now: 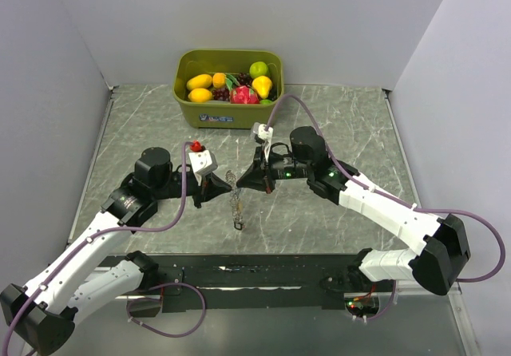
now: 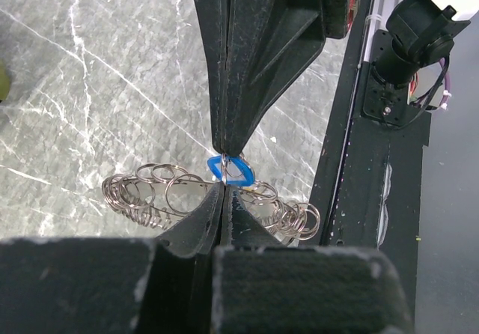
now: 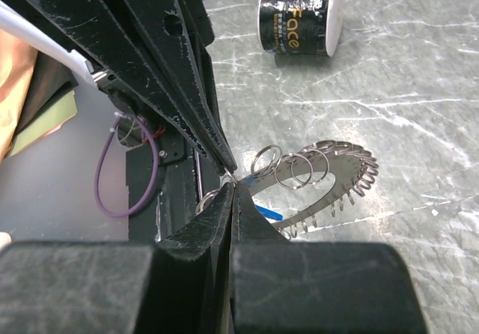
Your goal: Put the keys on the keyring
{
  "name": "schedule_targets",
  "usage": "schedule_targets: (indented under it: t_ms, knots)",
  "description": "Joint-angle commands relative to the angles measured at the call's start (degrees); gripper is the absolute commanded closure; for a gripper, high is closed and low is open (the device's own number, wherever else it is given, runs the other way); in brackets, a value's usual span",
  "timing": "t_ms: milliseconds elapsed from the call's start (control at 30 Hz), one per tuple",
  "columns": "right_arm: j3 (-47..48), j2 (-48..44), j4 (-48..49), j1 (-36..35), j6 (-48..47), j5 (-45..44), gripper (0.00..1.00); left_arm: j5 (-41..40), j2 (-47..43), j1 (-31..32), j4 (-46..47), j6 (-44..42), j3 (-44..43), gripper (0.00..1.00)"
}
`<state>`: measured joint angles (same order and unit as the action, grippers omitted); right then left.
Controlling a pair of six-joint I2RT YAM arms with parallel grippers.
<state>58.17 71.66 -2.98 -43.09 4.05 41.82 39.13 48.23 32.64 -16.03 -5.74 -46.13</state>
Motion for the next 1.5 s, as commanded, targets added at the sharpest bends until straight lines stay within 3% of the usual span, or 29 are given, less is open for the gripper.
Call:
schedule_targets:
  t_ms: [0, 733, 1000, 1133, 1267, 1333, 1367, 1467]
  knots:
    - [0.9, -0.6, 2.5, 0.8, 0.7, -2.5, 1.00, 3.0, -1.7, 0.0, 5.0, 0.5, -0.5, 0.99]
    - [-2.5, -1.5, 4.0, 1.2, 0.2, -1.3, 1.00, 4.2, -2.8, 0.0, 9.4, 4.8, 0.0, 0.99]
    - [-3.6, -2.6, 3.4, 1.3, 0.3, -4.8, 1.00, 1.2, -1.9, -0.1, 6.6, 3.5, -0.9, 0.99]
    - [-5.7, -2.3, 3.2, 1.5, 1.0, -8.5, 1.00, -4.5, -3.2, -0.1, 2.4, 2.5, -0.8, 0.99]
    - [-7.0, 1.1, 3.2, 2.0, 1.4, -9.9, 0.80, -13.1, -5.9, -0.1, 1.4, 3.5, 0.2, 0.99]
    - [-7.3, 2.7, 3.2, 2.0, 1.5, -10.4, 0.63, -16.0, -6.4, -0.3, 0.7, 4.0, 0.0, 0.99]
    - [-7.3, 4.6, 3.2, 2.0, 1.3, -10.2, 0.48, -17.8, -6.6, -0.5, 0.2, 4.3, -0.2, 0.99]
    - [-6.1, 9.7, 3.3, 1.9, 1.0, -10.4, 0.35, -22.2, -6.5, -2.8, -0.1, 5.3, -0.6, 0.99]
